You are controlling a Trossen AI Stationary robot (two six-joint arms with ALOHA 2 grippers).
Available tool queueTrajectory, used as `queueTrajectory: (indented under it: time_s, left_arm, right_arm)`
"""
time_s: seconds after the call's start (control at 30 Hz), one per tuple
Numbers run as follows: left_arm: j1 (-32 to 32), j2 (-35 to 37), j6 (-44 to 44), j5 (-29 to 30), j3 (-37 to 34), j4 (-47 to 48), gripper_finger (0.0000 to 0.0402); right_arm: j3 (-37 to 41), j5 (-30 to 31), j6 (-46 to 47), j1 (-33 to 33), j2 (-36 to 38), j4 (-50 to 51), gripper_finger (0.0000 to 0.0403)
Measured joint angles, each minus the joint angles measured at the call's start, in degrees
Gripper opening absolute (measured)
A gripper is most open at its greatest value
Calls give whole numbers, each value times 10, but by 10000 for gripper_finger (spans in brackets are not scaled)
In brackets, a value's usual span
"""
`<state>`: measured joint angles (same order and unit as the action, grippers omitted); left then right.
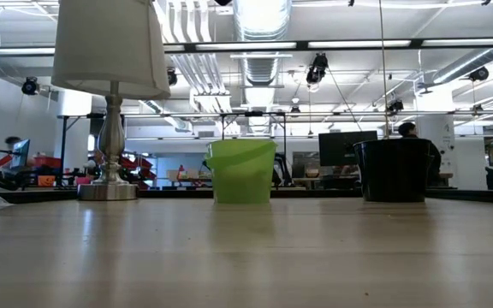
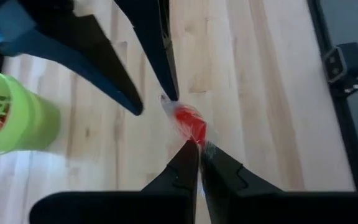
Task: Sort candy
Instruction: Put the orange gummy candy into the violet bucket
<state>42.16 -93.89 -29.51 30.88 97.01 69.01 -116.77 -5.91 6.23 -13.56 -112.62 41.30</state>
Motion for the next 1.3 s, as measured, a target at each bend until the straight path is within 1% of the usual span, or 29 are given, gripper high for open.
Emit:
queueTrajectory:
  time_s: [0.13,0.2,0.37,0.53,0.57,0.63,0.8,0.93,1.13,1.3]
  left_arm:
    - [0,0,-18,-22,12,23,0]
    - [0,0,-37,-52,21,45,0]
    - [3,0,-98,-187,36,106,0]
    - [18,0,-150,-358,37,153,0]
    - [22,0,-160,-385,37,162,0]
    - [33,0,-179,-421,36,178,0]
    - [56,0,-214,-453,35,190,0]
    - [64,0,-234,-454,34,192,0]
    - [64,-5,-242,-451,32,210,2]
    - [64,-5,-262,-450,32,210,31]
  right_arm:
    - [0,0,10,0,0,3,143]
    - [0,0,15,0,0,9,153]
    - [0,0,17,0,0,54,162]
    - [0,0,17,0,0,104,156]
    - [0,0,17,0,0,108,154]
    - [0,0,17,0,0,110,151]
    - [0,0,17,0,0,109,148]
    - [0,0,17,0,0,109,151]
    - [0,0,14,0,0,109,151]
    - [0,0,13,0,0,114,152]
